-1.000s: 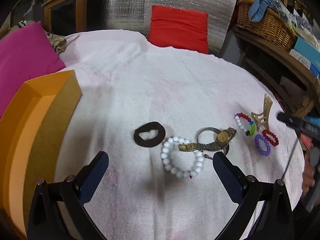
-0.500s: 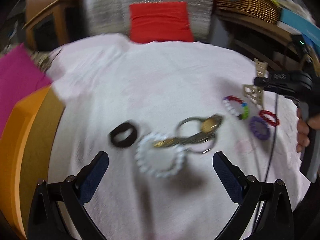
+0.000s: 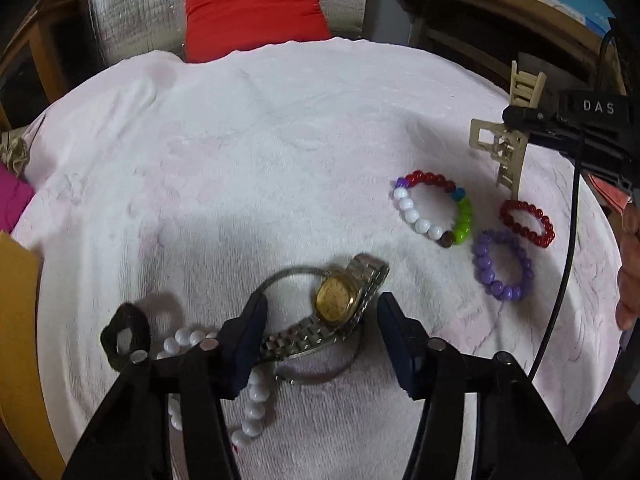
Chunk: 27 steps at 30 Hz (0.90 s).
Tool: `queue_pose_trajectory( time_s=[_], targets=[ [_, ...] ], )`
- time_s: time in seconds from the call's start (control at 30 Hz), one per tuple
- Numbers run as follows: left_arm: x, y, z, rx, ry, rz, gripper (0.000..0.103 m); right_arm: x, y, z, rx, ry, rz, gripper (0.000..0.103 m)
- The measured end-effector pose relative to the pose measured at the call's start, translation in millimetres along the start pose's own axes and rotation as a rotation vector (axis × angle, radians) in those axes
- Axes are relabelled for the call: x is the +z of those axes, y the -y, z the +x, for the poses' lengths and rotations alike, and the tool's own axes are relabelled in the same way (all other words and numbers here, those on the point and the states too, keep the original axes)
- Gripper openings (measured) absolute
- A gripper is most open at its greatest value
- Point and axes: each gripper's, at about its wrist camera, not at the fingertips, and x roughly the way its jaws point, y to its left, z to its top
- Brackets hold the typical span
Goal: Organize jewelry
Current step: 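Grasp the beige claw clip with the right tool while the left tool grasps the gold watch, then carry the watch and clip into the orange box and open both tools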
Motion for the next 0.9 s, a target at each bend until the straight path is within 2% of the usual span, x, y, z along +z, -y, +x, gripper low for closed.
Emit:
queue_pose_trajectory(
  time_s=[0.1, 0.17, 0.27, 0.47, 0.77, 0.9],
  targets=[
    [2.7, 3.8, 1.0, 0.005, -0.001, 0.043, 0.039, 0.3, -1.2, -0.2, -0.001, 0.006, -0.007, 0.02],
    [3.5, 4.7, 1.3, -0.022, 0.001, 0.047, 0.028, 0.6, -1.1, -1.7, 0.003, 0.013, -0.006, 0.02],
    [0.1, 6.3, -4.3, -0.035, 0.012, 0.049, 0.02, 0.0, -3.8, -6.3, 0.019, 0.029, -0.01, 0.019],
    [-5.3, 2.5, -18.6, -0.086, 0.046, 0.031, 0.016, -2.4, -10.8, -17.0, 0.074, 0.056, -0.015, 0.019],
    [-12.3, -12.5, -80.0, -0.168, 0.203, 0.004, 0.013, -7.3, -21.2, -35.7, 0.279, 0.089, 0.042, 0.019],
    [-11.7, -29.3, -98.3, -0.194, 0.252, -0.028, 0.013, -13.2, -35.8, -36.3, 0.304, 0.089, 0.023, 0.019]
  ],
)
